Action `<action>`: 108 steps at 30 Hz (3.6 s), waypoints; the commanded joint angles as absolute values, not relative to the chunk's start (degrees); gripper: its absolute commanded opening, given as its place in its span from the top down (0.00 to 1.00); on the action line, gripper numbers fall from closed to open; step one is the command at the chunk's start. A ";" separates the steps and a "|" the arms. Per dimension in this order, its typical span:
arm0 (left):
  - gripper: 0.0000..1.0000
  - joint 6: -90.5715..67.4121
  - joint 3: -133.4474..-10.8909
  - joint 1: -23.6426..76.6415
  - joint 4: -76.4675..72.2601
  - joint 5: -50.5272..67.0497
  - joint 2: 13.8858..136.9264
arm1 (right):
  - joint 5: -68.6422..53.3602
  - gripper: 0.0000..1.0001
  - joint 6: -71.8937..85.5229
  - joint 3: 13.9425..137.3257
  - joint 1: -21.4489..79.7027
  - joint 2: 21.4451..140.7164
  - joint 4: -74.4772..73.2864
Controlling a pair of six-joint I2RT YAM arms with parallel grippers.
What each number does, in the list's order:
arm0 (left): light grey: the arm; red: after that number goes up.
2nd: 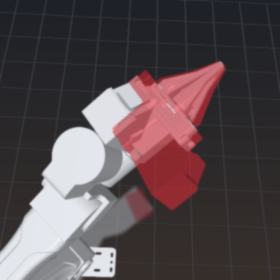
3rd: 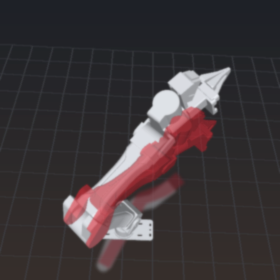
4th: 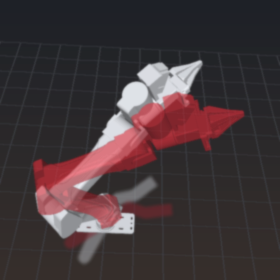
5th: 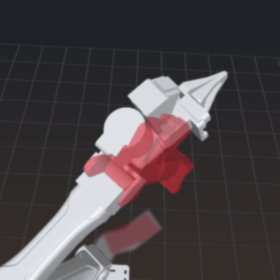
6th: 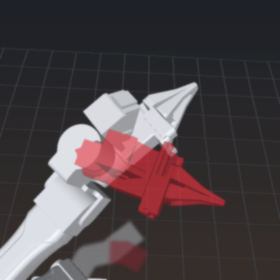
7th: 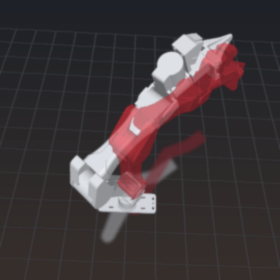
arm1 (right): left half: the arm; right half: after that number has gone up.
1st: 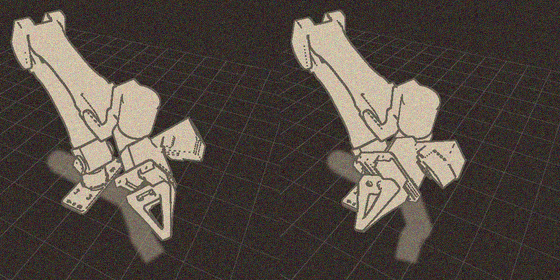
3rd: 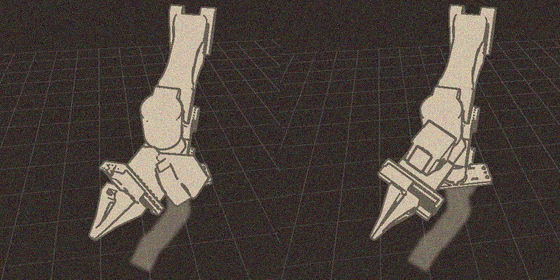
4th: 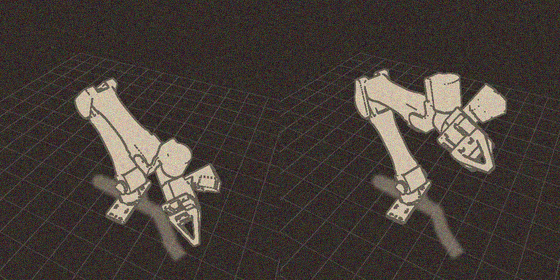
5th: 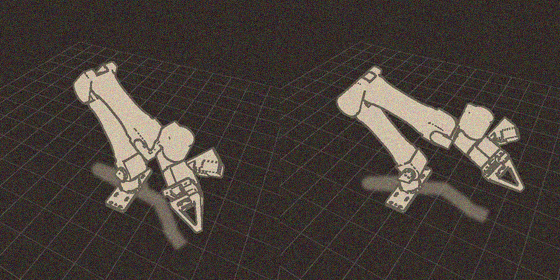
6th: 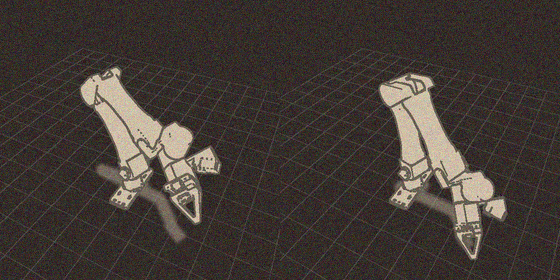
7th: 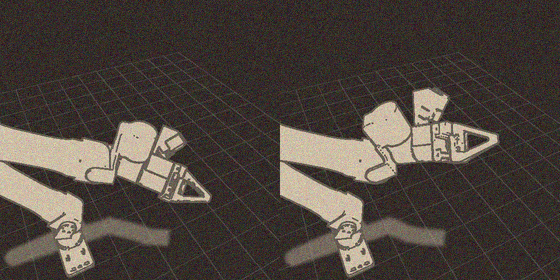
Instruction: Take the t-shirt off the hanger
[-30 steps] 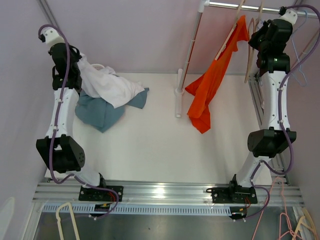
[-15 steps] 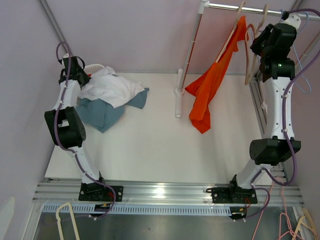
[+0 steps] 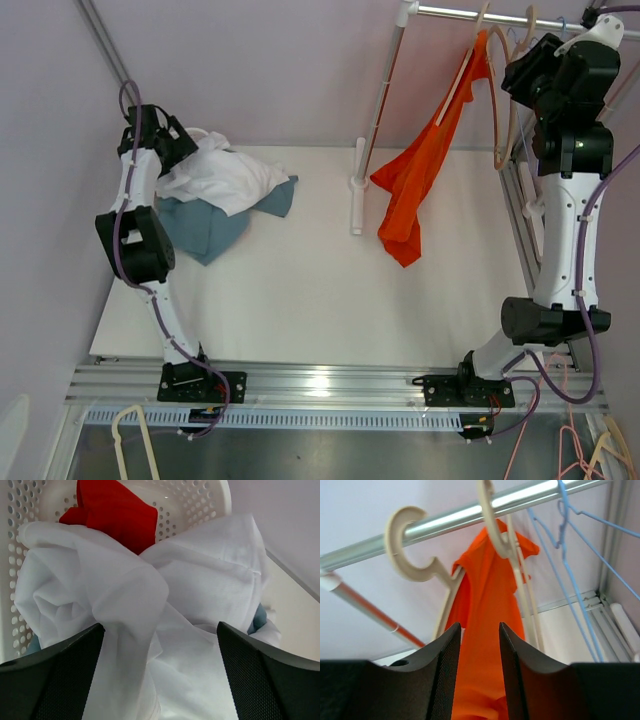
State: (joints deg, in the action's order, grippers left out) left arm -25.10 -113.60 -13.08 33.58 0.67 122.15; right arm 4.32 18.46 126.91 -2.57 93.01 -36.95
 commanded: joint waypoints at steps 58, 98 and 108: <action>0.00 12.57 -80.68 37.70 -10.46 -4.31 74.00 | 16.87 0.65 18.99 145.72 11.34 107.05 -51.15; 0.00 18.64 -73.13 60.81 -15.55 -8.26 72.07 | 18.27 1.00 11.95 140.73 18.63 92.21 -44.29; 0.01 15.74 -71.90 81.55 -20.99 -21.27 75.14 | 26.36 1.00 20.48 120.32 22.76 79.11 -43.24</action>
